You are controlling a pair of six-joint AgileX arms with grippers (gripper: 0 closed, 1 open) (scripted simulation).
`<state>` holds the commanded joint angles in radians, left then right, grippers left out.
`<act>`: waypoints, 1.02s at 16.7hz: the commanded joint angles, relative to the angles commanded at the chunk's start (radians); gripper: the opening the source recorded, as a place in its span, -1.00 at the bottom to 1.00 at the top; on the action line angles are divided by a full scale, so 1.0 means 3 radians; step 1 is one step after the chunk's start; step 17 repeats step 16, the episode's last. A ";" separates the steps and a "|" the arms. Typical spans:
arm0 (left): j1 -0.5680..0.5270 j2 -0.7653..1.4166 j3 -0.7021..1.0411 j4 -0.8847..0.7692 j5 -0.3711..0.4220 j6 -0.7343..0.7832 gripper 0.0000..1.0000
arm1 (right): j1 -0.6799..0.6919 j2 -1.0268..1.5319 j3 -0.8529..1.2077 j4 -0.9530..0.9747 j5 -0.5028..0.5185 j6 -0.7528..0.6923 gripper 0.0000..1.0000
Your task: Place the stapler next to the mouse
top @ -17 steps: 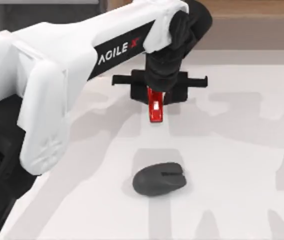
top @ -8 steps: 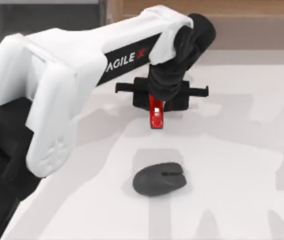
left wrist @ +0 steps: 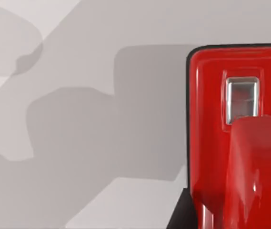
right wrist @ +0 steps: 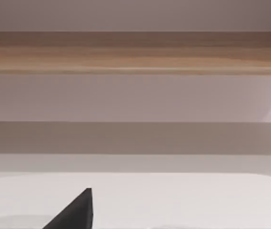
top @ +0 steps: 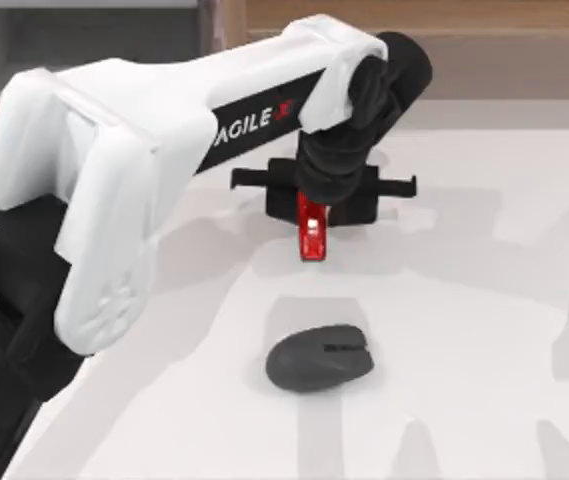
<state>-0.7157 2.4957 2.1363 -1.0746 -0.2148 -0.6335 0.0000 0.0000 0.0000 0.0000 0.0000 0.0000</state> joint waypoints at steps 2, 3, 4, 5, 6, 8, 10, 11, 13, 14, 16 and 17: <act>0.0000 0.0000 0.0000 0.0000 0.0000 0.0000 -0.25 | 0.0000 0.0000 0.0000 0.0000 0.0000 0.0000 1.00; 0.0000 0.0000 0.0000 0.0000 0.0000 0.0000 -0.10 | 0.0000 0.0000 0.0000 0.0000 0.0000 0.0000 1.00; 0.0000 0.0000 0.0000 0.0000 0.0000 0.0000 0.06 | 0.0000 0.0000 0.0000 0.0000 0.0000 0.0000 1.00; 0.0000 0.0000 0.0000 0.0000 0.0000 0.0000 0.21 | 0.0000 0.0000 0.0000 0.0000 0.0000 0.0000 1.00; 0.0000 0.0000 0.0000 0.0000 0.0000 0.0000 0.36 | 0.0000 0.0000 0.0000 0.0000 0.0000 0.0000 1.00; 0.0000 0.0000 0.0000 0.0000 0.0000 0.0000 0.66 | 0.0000 0.0000 0.0000 0.0000 0.0000 0.0000 1.00; 0.0000 0.0000 0.0000 0.0000 0.0000 0.0000 0.96 | 0.0000 0.0000 0.0000 0.0000 0.0000 0.0000 1.00; 0.0000 0.0000 0.0000 0.0000 0.0000 0.0000 1.00 | 0.0000 0.0000 0.0000 0.0000 0.0000 0.0000 1.00; 0.0000 0.0000 0.0000 0.0000 0.0000 0.0000 1.00 | 0.0000 0.0000 0.0000 0.0000 0.0000 0.0000 1.00; 0.0000 0.0000 0.0000 0.0000 0.0000 0.0000 1.00 | 0.0000 0.0000 0.0000 0.0000 0.0000 0.0000 1.00; 0.0000 0.0000 0.0000 0.0000 0.0000 0.0000 1.00 | 0.0000 0.0000 0.0000 0.0000 0.0000 0.0000 1.00; 0.0000 0.0000 0.0000 0.0000 0.0000 0.0000 1.00 | 0.0000 0.0000 0.0000 0.0000 0.0000 0.0000 1.00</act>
